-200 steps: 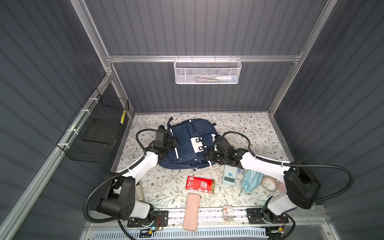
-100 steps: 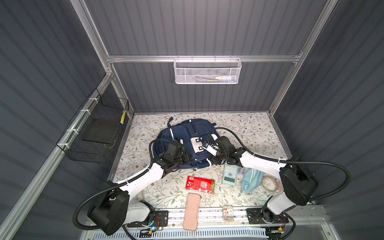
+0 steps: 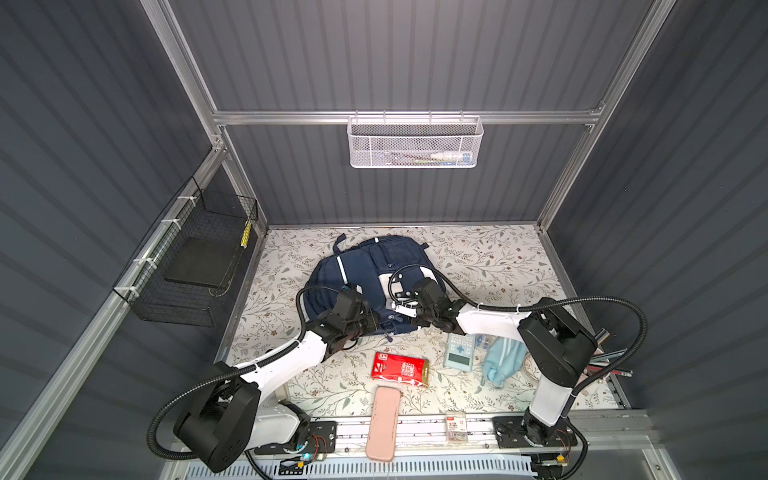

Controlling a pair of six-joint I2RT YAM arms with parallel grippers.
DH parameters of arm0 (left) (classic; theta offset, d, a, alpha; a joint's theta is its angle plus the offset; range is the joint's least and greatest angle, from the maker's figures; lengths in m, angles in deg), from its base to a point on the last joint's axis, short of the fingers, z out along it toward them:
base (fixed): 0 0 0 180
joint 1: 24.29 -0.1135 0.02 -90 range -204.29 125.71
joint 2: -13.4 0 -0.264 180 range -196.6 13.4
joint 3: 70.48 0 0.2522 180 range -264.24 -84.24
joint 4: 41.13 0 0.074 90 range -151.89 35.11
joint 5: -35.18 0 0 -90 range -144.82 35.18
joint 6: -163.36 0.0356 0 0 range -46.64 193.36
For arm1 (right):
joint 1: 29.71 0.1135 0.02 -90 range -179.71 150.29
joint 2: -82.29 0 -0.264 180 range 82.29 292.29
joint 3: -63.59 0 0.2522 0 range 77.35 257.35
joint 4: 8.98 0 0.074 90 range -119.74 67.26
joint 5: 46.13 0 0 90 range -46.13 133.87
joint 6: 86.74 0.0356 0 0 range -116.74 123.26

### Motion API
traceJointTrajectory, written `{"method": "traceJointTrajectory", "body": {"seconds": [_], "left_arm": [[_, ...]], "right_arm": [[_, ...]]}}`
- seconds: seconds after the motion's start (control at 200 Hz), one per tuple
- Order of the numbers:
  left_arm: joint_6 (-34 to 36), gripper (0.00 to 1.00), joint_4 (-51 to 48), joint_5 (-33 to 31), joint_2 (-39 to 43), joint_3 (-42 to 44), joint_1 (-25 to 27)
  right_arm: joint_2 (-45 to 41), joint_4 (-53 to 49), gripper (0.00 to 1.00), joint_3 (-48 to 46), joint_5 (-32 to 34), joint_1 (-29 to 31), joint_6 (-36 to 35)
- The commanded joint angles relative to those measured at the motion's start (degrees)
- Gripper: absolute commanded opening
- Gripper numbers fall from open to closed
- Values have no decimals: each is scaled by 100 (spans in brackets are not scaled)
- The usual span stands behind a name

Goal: Pack the student bag

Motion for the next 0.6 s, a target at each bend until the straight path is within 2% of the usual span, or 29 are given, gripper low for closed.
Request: {"method": "traceJointTrajectory", "body": {"seconds": [0.0, 0.13, 0.245, 0.4, 0.445, 0.54, 0.595], "left_arm": [[-118, 34, 159, 9, 149, 90, 30], [-366, 34, 423, 143, 236, 32, 126], [-731, 40, 1038, 310, 139, 125, 209], [-928, 42, 1461, 198, -55, 155, 425], [-902, 43, 1382, 20, -98, 101, 544], [-828, 43, 552, -649, -152, -89, 801], [-816, 44, 481, -1038, -99, 21, 961]], "right_arm": [[-95, 72, 15, -222, -212, -27, 16], [-424, -41, 5, -182, -758, -26, 493], [-548, -147, 3, -86, -963, -27, 811], [-603, -102, 0, -91, -1153, -28, 1048], [-602, -57, 0, -98, -1152, -27, 1114], [-649, 53, 0, -132, -1230, -70, 1241], [-685, 83, 0, -134, -1271, -81, 1317]]}}
